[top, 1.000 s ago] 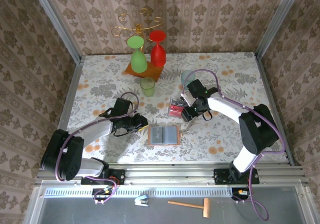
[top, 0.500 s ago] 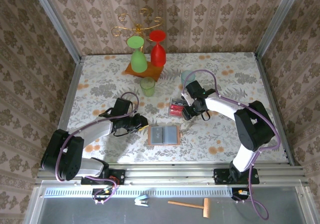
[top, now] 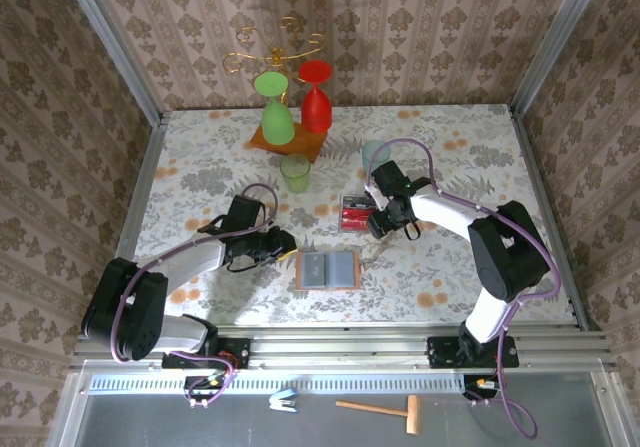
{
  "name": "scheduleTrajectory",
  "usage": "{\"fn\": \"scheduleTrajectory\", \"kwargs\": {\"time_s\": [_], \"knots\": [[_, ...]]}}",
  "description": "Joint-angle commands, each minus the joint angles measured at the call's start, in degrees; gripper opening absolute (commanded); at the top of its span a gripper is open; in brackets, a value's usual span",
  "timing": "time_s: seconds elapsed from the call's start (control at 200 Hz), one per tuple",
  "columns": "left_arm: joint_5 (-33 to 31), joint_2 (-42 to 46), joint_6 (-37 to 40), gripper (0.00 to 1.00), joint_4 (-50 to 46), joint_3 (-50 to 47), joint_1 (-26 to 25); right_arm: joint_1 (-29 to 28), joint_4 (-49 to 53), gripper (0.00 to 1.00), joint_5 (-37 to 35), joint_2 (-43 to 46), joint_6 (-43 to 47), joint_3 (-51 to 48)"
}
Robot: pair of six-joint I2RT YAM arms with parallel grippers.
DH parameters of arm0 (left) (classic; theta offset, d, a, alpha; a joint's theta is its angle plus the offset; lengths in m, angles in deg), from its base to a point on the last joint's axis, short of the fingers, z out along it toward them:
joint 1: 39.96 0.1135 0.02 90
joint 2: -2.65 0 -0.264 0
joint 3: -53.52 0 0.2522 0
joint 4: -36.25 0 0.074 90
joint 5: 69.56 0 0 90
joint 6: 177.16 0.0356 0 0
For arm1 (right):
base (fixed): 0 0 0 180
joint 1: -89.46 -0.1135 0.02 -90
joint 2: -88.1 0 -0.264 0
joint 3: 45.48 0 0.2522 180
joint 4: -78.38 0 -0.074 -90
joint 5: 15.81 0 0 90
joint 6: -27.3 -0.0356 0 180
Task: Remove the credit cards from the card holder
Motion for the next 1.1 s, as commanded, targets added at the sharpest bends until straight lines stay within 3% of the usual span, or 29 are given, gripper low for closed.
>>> {"fn": "scheduleTrajectory", "kwargs": {"time_s": [0.0, 0.32, 0.59, 0.845, 1.095], "knots": [[0.81, 1.14, -0.42, 0.23, 0.56, 0.65, -0.04, 0.29, -0.47, 0.65, -1.54, 1.01, -1.13, 0.56], [0.82, 1.68, -1.03, 0.23, 1.52, 0.02, -1.36, 0.38, -0.05, 0.63, -2.81, 3.0, -2.8, 0.34], [0.58, 1.65, -2.22, 0.21, 3.51, -1.95, -2.7, 0.29, 1.2, 0.59, 2.27, 9.11, -7.56, -1.25], [0.74, 0.62, -2.76, 0.15, 5.33, -3.65, -3.84, -2.49, -7.21, 0.49, 16.77, 16.17, -21.42, -5.99], [0.83, 0.21, -3.41, 0.08, 7.02, -6.42, -4.48, -11.71, -10.69, 0.39, 18.01, 14.71, -34.57, -5.37]]}}
